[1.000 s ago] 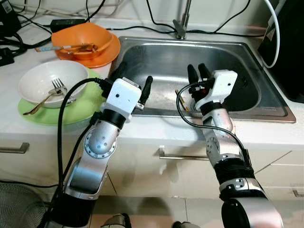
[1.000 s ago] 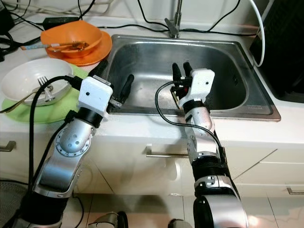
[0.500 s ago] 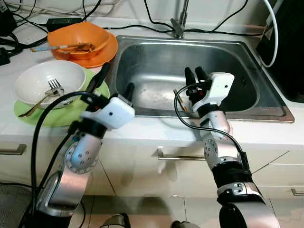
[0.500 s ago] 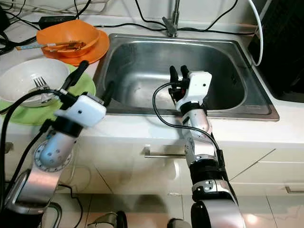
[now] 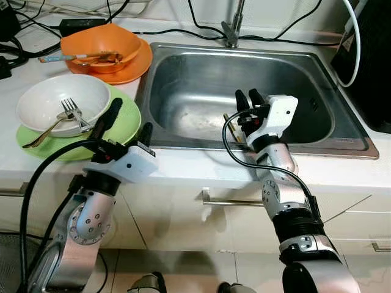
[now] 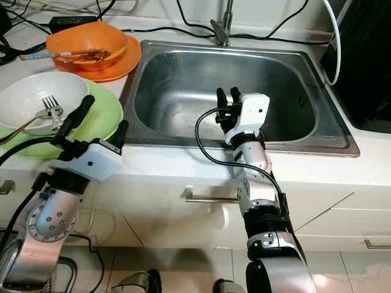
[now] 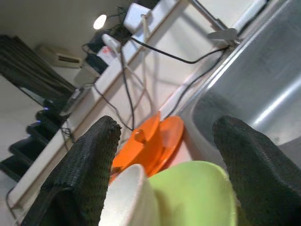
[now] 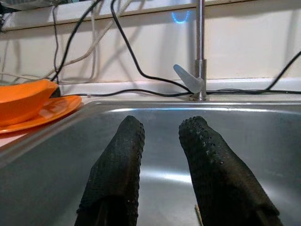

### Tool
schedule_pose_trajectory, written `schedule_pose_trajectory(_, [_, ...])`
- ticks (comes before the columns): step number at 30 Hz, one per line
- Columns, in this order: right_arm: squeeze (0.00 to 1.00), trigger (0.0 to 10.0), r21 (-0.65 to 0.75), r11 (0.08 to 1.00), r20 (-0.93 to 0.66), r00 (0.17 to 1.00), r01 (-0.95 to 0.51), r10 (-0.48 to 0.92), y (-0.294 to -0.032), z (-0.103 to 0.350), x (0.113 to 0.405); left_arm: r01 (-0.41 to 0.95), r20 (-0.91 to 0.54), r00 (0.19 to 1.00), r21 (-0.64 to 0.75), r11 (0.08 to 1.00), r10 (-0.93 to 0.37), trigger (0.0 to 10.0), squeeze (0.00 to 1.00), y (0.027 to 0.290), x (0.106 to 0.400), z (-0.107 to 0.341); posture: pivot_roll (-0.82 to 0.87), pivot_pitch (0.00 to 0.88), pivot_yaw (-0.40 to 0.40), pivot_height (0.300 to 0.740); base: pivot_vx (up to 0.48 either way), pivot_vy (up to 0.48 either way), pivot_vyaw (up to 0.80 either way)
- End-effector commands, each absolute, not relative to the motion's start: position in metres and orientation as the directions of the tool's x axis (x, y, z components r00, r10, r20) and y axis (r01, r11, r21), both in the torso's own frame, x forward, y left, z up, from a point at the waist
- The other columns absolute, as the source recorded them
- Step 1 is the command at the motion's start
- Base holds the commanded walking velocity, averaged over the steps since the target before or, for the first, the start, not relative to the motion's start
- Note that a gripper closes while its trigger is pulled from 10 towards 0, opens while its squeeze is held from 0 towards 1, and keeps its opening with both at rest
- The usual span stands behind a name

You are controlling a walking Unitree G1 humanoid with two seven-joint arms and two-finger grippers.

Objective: Kitchen organization

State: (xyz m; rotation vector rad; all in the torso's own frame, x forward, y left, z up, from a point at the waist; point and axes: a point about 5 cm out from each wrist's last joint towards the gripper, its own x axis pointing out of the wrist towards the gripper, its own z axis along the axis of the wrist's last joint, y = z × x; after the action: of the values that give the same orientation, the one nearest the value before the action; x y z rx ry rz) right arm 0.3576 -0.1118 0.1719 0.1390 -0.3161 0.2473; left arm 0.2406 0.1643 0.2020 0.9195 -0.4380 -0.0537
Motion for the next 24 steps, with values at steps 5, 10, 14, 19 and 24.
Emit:
schedule_pose_trajectory(5, [0.0,10.0,0.111,0.961,0.298,0.931,-0.254,0.212,-0.115,0.167,0.359,-0.215,0.385,0.902,0.793,0.57,-0.195,10.0,0.0,0.169,0.227,0.206,0.05,0.127,-0.055,0.74,0.0,0.0,0.0])
schedule_pose_trajectory(10, [0.0,10.0,0.114,0.96,0.294,0.932,-0.257,0.214,-0.114,0.166,0.36,-0.215,0.374,0.906,0.809,0.547,-0.198,10.0,0.0,0.17,0.219,0.202,0.06,0.126,-0.059,0.74,0.0,0.0,0.0])
schedule_pose_trajectory(14, [0.0,10.0,0.116,0.96,0.294,0.932,-0.253,0.21,-0.116,0.166,0.36,-0.225,0.364,0.914,0.823,0.522,-0.18,10.0,0.0,0.175,0.214,0.2,0.06,0.126,-0.062,0.74,0.0,0.0,0.0])
schedule_pose_trajectory(19, [0.0,10.0,0.119,0.961,0.29,0.934,-0.25,0.207,-0.117,0.166,0.361,-0.258,0.362,0.923,0.834,0.488,-0.132,10.0,0.0,0.186,0.211,0.199,0.06,0.128,-0.065,0.74,0.0,0.0,0.0])
schedule_pose_trajectory(24, [0.0,10.0,0.12,0.96,0.288,0.935,-0.251,0.208,-0.116,0.164,0.36,-0.262,0.356,0.928,0.832,0.489,-0.109,10.0,0.0,0.189,0.212,0.198,0.06,0.129,-0.065,0.74,0.0,0.0,0.0])
